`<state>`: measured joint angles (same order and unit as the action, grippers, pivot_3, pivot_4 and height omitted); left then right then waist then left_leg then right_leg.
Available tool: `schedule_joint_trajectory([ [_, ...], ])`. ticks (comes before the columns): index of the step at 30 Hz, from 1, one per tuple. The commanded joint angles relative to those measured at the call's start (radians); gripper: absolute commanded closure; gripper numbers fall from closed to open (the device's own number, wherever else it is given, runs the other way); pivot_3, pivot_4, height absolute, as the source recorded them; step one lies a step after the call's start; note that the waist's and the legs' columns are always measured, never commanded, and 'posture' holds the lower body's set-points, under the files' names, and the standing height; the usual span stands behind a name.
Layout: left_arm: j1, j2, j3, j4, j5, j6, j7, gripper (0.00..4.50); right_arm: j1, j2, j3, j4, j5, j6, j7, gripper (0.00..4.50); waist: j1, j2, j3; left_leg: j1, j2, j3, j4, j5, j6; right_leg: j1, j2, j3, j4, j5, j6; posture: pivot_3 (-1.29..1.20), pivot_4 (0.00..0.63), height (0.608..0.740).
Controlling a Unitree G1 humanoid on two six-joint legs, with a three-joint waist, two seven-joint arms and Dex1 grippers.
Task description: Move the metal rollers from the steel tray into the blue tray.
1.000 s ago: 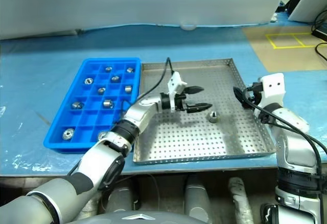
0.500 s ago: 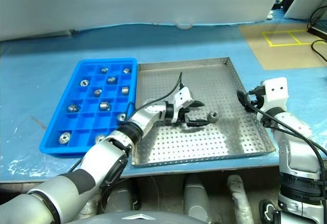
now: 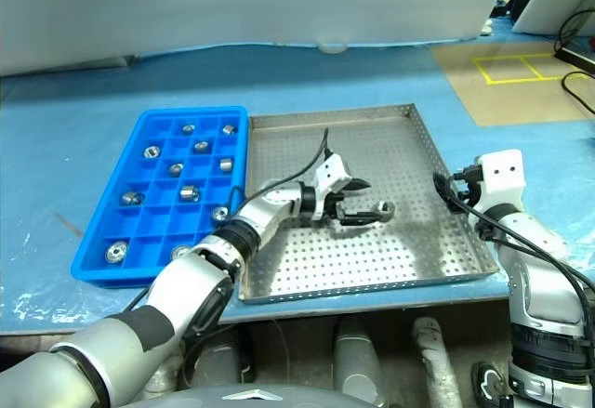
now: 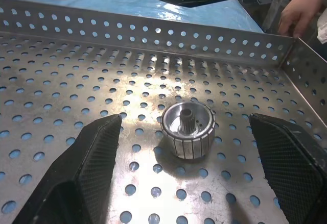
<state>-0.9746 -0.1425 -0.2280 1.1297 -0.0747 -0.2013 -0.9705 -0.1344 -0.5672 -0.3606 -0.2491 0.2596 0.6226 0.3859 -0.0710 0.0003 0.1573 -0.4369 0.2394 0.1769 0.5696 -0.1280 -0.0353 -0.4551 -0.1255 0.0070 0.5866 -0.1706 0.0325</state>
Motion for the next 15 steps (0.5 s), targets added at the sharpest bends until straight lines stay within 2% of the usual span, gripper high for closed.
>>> schedule_joint_trajectory([
  [1,-0.089,-0.203,0.006,0.004,-0.009,-0.022,-0.007,0.25,-0.002,-0.006,-0.019,-0.04,0.008,-0.007,-0.011,0.83,0.0,0.0,0.0,0.0,0.0,0.0,0.0,0.0,0.0,0.0,0.0,0.0,0.0,0.0,0.0,-0.55,0.15,0.74],
  [8,-0.11,-0.201,0.02,-0.007,-0.03,-0.017,0.0,0.25,-0.022,0.004,-0.048,-0.043,0.026,-0.023,-0.028,0.83,0.0,0.0,0.0,-0.001,0.0,0.0,0.0,0.0,0.001,0.0,0.0,0.0,0.0,0.0,0.0,-0.57,0.15,0.74],
  [15,-0.104,-0.199,0.018,0.002,-0.034,-0.011,-0.016,0.25,0.006,0.04,-0.121,-0.131,0.082,-0.011,-0.073,0.83,-0.004,0.0,0.0,-0.001,0.0,0.0,0.0,-0.001,0.001,0.0,0.0,0.0,-0.001,0.0,0.0,-0.65,0.15,0.74],
])
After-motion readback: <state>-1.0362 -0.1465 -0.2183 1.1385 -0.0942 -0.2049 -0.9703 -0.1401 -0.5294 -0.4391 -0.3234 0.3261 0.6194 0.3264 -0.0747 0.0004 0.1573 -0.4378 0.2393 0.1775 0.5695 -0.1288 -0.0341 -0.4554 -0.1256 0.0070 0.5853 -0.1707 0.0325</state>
